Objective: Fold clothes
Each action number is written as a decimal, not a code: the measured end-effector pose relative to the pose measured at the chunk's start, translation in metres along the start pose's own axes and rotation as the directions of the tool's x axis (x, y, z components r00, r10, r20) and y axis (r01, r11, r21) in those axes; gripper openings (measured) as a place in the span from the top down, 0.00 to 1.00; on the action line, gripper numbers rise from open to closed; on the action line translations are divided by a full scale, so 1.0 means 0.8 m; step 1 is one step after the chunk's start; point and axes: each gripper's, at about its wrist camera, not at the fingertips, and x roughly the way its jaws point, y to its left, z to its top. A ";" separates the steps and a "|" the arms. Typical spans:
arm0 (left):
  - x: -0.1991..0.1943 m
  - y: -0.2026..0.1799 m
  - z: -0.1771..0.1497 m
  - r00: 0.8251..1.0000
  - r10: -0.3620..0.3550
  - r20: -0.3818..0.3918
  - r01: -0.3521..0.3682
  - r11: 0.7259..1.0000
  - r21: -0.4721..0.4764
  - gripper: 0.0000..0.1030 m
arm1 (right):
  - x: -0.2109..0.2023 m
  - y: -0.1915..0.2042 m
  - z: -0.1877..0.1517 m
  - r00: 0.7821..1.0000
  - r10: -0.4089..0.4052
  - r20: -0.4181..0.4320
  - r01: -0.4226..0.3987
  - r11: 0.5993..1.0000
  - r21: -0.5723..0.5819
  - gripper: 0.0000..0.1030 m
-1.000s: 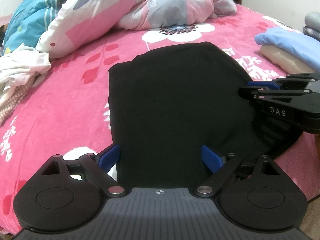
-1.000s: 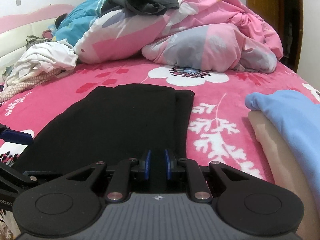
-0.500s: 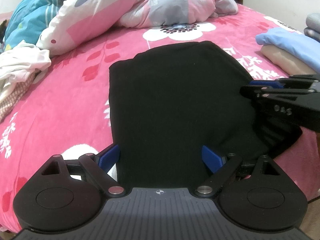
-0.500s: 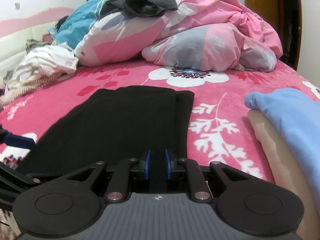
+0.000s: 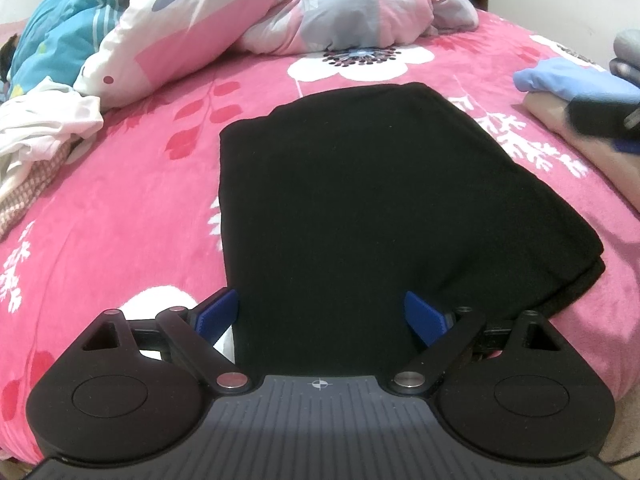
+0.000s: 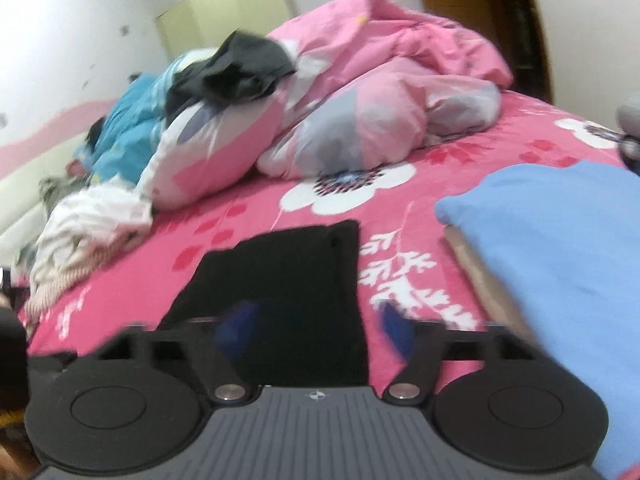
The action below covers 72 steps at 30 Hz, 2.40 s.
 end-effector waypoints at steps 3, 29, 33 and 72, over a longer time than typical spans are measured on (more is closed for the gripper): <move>-0.006 0.009 -0.005 0.999 -0.027 0.039 0.028 0.999 -0.024 0.11 | -0.023 0.004 0.006 0.999 0.009 0.047 -0.009 1.000 0.010 0.00; -0.062 0.017 -0.079 0.909 -0.226 0.351 0.175 0.970 0.169 0.44 | -0.019 -0.074 -0.050 0.979 0.189 -0.081 -0.116 0.831 0.544 0.53; -0.056 0.003 -0.081 0.900 -0.245 0.362 0.160 0.955 0.248 0.46 | -0.010 -0.085 -0.063 0.963 0.248 -0.107 -0.123 0.755 0.644 0.60; -0.046 -0.017 -0.081 0.880 -0.303 0.366 0.166 0.918 0.361 0.47 | 0.032 -0.093 -0.071 0.960 0.232 -0.156 -0.070 0.738 0.671 0.95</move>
